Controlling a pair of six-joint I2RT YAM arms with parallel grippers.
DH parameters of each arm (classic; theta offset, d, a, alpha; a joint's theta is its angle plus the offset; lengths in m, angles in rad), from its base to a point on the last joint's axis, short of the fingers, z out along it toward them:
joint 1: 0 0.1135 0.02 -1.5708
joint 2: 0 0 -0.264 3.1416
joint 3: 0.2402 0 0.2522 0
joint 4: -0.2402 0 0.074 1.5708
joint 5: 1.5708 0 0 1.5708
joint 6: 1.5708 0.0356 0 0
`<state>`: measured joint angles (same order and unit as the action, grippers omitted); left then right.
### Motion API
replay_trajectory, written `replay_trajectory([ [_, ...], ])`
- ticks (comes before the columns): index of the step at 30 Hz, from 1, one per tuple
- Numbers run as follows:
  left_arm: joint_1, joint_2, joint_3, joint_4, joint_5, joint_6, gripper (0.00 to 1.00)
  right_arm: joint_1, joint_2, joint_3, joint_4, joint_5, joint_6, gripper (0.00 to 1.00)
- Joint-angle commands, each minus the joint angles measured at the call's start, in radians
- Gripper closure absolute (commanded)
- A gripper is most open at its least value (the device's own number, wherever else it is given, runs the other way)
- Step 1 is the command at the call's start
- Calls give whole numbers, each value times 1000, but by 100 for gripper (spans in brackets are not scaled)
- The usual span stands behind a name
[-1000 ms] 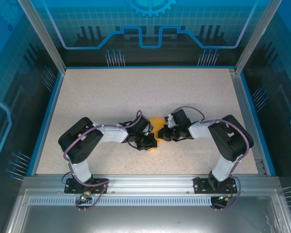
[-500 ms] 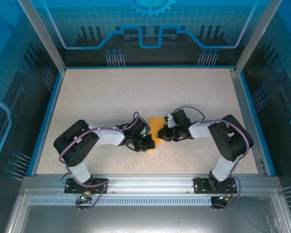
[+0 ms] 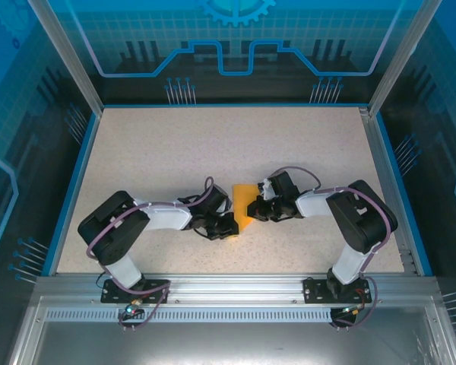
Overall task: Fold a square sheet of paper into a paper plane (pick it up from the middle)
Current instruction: Third fold the triangle at the center of the table.
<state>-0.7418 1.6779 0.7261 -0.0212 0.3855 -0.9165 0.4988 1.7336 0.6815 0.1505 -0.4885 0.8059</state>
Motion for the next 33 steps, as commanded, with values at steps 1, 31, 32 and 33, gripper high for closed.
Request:
replay_trajectory([
  [1, -4, -5, -38, -162, -15, 19, 91, -16, 14, -33, -84, 99, -29, 95],
  [31, -2, 61, 162, -124, -45, 39, 90, -14, -3, -23, -40, 61, 14, 94],
  [32, -3, 67, 155, -116, -42, 35, 90, -14, -5, -20, -40, 61, 15, 94],
  [33, -3, 77, 148, -111, -37, 32, 90, -15, -8, -19, -43, 64, 16, 93],
])
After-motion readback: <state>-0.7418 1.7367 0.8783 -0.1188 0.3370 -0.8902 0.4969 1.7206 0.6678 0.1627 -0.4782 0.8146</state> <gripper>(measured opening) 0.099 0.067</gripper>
